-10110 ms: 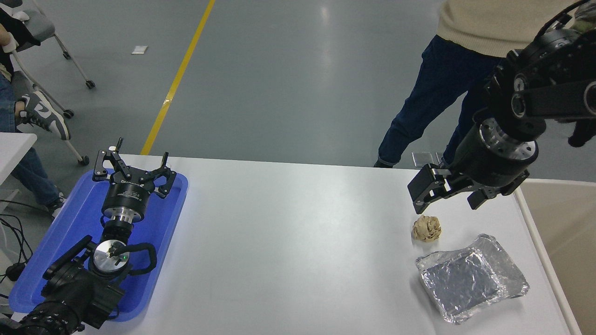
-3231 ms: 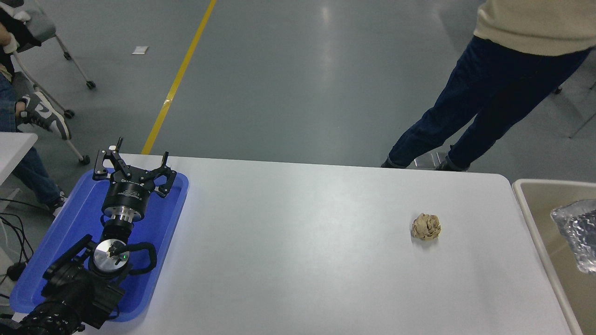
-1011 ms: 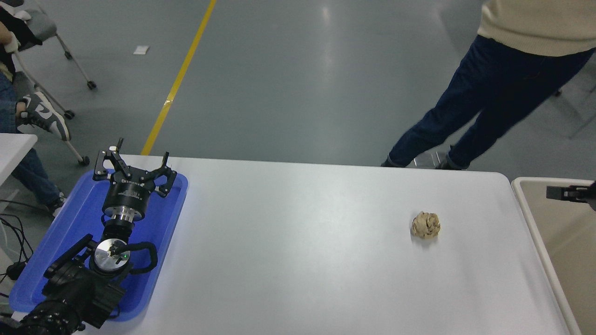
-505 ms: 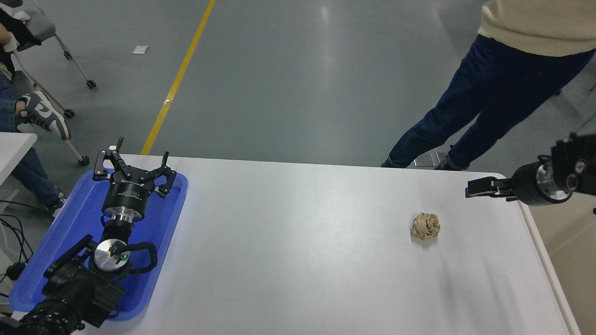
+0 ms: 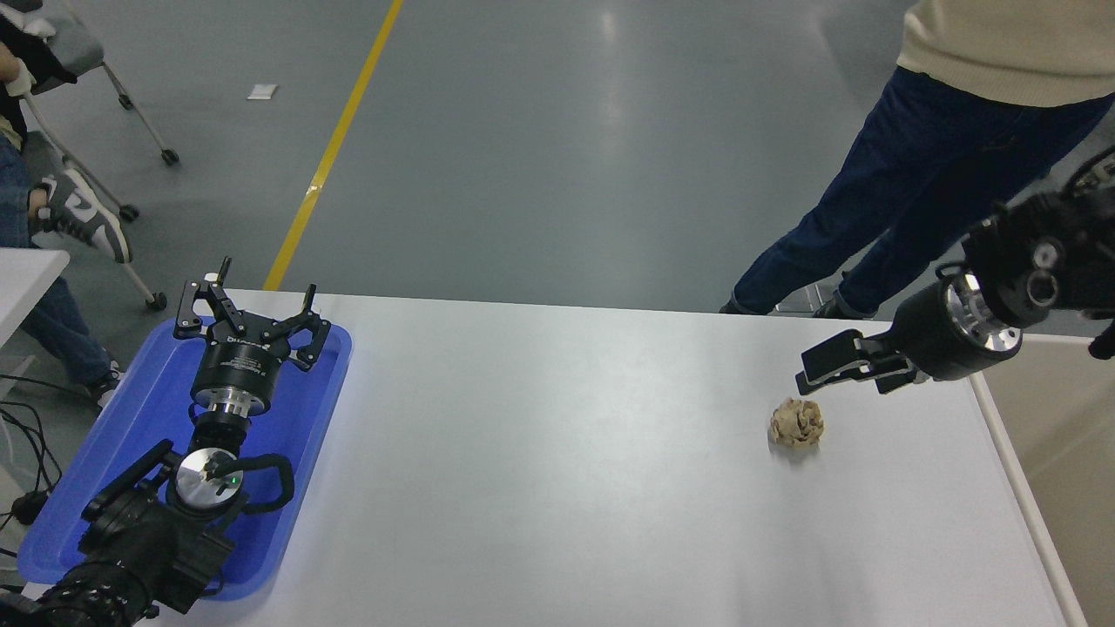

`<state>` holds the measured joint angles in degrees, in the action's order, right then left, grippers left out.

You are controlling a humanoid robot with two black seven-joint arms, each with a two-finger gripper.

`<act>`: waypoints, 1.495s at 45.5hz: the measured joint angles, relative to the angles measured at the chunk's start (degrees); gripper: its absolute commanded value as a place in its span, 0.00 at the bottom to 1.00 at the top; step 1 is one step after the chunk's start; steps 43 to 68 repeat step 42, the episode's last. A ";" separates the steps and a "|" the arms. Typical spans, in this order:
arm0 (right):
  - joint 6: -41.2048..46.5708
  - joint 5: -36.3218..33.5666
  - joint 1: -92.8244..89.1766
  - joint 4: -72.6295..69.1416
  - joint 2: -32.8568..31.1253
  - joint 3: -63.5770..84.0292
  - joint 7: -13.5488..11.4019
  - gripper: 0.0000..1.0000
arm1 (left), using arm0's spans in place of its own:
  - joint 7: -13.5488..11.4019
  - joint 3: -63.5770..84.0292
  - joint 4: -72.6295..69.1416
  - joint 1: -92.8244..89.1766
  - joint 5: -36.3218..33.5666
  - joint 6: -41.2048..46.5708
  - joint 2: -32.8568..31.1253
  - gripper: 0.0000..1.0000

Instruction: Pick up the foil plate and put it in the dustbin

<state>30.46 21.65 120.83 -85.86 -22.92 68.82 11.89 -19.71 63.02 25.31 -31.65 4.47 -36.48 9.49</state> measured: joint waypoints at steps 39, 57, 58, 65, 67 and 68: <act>4.85 -28.02 12.61 -2.68 21.22 5.60 -4.61 1.00 | -0.06 0.07 0.00 0.09 0.01 0.01 0.00 1.00; 5.07 -28.27 12.76 -2.69 21.18 5.77 -4.52 1.00 | -0.06 0.07 0.00 0.09 0.01 0.01 0.00 1.00; 5.07 -28.27 12.76 -2.69 21.18 5.77 -4.52 1.00 | -0.06 0.07 0.00 0.09 0.01 0.01 0.00 1.00; 5.07 -28.27 12.76 -2.69 21.18 5.77 -4.52 1.00 | -0.06 0.07 0.00 0.09 0.01 0.01 0.00 1.00; 5.07 -28.27 12.76 -2.69 21.18 5.77 -4.52 1.00 | -0.06 0.07 0.00 0.09 0.01 0.01 0.00 1.00; 5.07 -28.27 12.76 -2.69 21.18 5.77 -4.52 1.00 | -0.06 0.07 0.00 0.09 0.01 0.01 0.00 1.00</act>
